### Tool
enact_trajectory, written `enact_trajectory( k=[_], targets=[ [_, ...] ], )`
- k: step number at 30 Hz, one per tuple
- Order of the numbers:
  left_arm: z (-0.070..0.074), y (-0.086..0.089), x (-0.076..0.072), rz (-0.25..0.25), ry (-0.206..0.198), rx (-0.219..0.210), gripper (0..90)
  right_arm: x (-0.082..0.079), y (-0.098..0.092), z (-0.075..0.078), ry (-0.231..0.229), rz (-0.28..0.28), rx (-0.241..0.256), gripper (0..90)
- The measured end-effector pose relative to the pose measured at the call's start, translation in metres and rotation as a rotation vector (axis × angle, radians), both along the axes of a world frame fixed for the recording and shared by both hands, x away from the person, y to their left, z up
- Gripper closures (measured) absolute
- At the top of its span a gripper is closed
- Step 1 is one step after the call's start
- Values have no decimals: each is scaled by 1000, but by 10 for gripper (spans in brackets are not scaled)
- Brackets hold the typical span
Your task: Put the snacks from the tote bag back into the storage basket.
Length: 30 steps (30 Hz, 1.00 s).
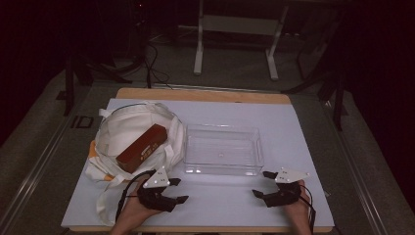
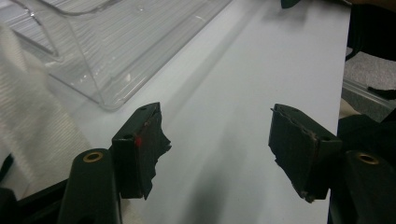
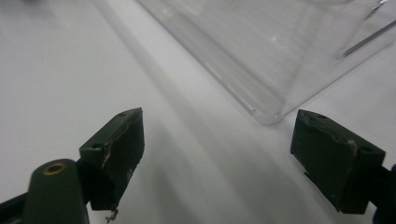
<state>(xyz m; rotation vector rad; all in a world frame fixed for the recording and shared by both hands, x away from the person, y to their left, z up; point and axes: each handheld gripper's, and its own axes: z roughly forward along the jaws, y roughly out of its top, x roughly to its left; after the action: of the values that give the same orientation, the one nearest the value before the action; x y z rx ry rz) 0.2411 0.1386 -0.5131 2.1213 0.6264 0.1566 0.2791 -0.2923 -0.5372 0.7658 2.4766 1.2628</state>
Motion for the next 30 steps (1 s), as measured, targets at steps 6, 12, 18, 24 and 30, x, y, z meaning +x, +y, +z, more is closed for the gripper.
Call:
enact_trajectory(
  k=[6,12,18,24,30],
  targets=[
    [4,2,0,17,-1,13,396,-2,-5,1,-15,30,56,172],
    [11,6,-1,23,-14,19,401,-2,-6,1,-17,36,69,139],
    [20,12,-1,46,-26,20,398,-4,-4,1,-31,39,51,144],
    [30,16,-1,61,-39,29,392,-4,-4,1,-30,53,45,143],
    [40,19,0,72,-48,55,390,-5,-4,1,-35,53,44,144]
  ],
)
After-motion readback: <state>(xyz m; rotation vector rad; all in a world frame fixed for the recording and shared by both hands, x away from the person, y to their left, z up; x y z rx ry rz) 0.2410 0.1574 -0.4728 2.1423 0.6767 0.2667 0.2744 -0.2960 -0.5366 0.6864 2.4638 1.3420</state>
